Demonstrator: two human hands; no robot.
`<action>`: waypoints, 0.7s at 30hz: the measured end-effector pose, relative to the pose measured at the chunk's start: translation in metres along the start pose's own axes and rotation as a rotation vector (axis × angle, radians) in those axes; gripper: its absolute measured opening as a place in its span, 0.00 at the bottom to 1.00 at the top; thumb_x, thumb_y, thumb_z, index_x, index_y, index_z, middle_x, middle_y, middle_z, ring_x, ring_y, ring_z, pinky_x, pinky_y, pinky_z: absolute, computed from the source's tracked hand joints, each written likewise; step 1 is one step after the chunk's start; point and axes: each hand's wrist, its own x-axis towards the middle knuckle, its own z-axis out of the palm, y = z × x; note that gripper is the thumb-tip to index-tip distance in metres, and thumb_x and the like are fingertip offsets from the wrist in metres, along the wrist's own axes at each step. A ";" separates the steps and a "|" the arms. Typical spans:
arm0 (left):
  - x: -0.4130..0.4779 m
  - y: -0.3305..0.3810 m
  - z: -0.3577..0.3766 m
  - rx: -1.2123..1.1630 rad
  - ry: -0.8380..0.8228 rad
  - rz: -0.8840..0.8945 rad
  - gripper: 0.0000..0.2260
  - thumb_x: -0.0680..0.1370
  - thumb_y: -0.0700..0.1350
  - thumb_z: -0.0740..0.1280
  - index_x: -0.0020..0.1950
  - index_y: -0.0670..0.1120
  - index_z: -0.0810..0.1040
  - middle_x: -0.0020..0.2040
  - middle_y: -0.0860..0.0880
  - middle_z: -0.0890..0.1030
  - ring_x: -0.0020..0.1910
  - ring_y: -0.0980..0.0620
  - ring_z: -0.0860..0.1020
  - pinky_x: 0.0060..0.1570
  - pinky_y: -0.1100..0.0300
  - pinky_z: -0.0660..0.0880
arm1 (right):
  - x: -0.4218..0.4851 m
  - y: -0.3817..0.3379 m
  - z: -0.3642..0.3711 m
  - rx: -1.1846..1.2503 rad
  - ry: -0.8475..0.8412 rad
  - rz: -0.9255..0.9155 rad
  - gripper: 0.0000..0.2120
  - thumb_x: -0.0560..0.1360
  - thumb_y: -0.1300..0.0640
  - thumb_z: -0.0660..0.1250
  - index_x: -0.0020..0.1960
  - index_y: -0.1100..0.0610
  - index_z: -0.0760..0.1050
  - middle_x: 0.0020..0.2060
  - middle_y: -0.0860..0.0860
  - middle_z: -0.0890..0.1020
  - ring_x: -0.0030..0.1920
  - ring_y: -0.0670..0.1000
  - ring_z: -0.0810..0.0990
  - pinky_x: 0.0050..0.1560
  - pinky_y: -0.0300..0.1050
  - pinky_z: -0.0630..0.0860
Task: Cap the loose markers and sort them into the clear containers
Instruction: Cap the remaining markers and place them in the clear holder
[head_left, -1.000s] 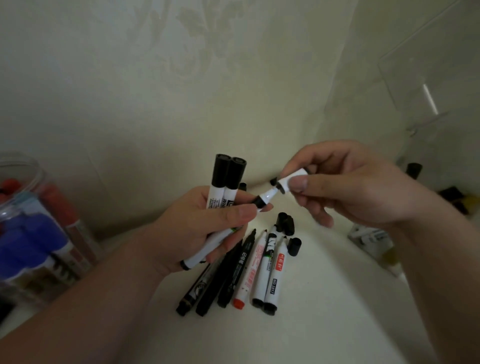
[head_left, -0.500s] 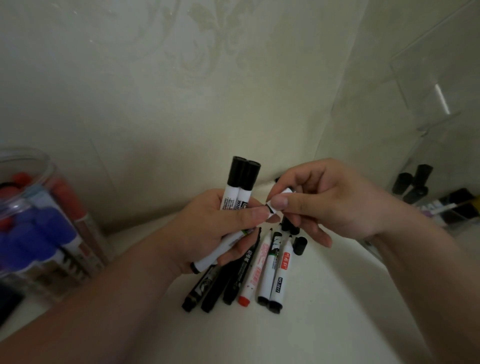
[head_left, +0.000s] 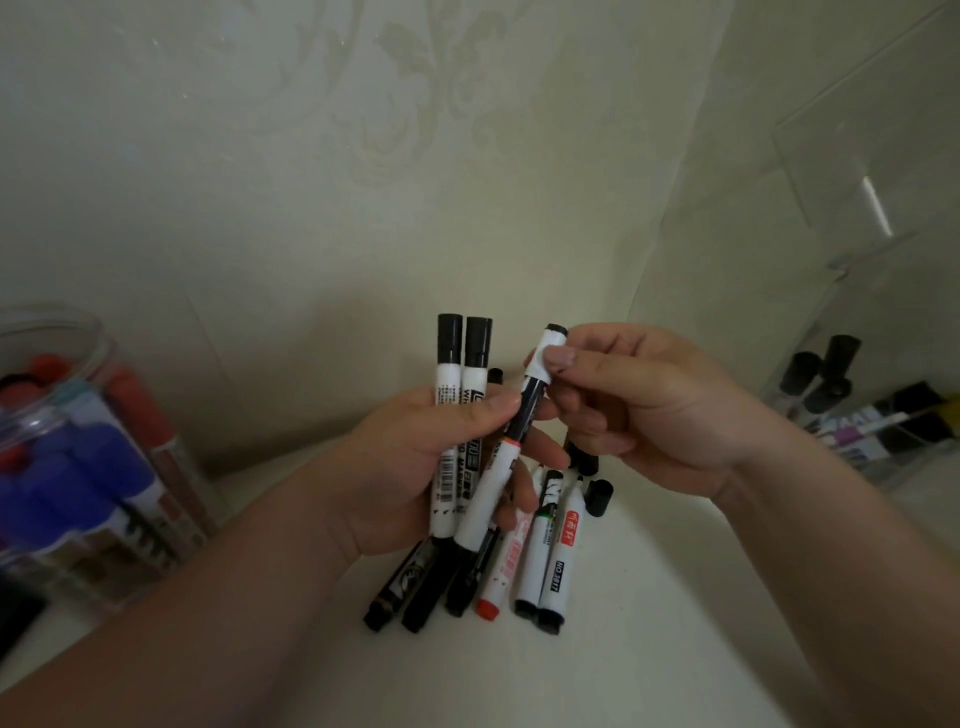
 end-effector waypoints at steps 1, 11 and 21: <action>0.000 0.000 -0.001 0.012 -0.008 0.004 0.13 0.76 0.48 0.68 0.56 0.41 0.84 0.46 0.38 0.84 0.32 0.46 0.82 0.32 0.55 0.80 | 0.000 -0.001 0.000 -0.025 0.023 -0.008 0.09 0.74 0.59 0.68 0.42 0.65 0.74 0.30 0.56 0.75 0.26 0.48 0.65 0.22 0.35 0.59; -0.002 0.001 0.002 -0.011 -0.035 -0.030 0.14 0.75 0.48 0.69 0.55 0.41 0.84 0.51 0.36 0.84 0.41 0.41 0.85 0.39 0.50 0.82 | 0.000 0.003 0.009 -0.124 0.155 -0.054 0.10 0.70 0.54 0.73 0.36 0.57 0.75 0.31 0.59 0.74 0.26 0.50 0.66 0.23 0.37 0.61; -0.002 0.000 0.005 -0.019 -0.161 -0.108 0.13 0.79 0.44 0.66 0.60 0.41 0.83 0.53 0.35 0.83 0.49 0.38 0.84 0.53 0.40 0.81 | 0.000 0.007 0.019 -0.187 0.259 -0.095 0.08 0.69 0.55 0.75 0.36 0.57 0.79 0.30 0.53 0.78 0.30 0.52 0.75 0.29 0.40 0.72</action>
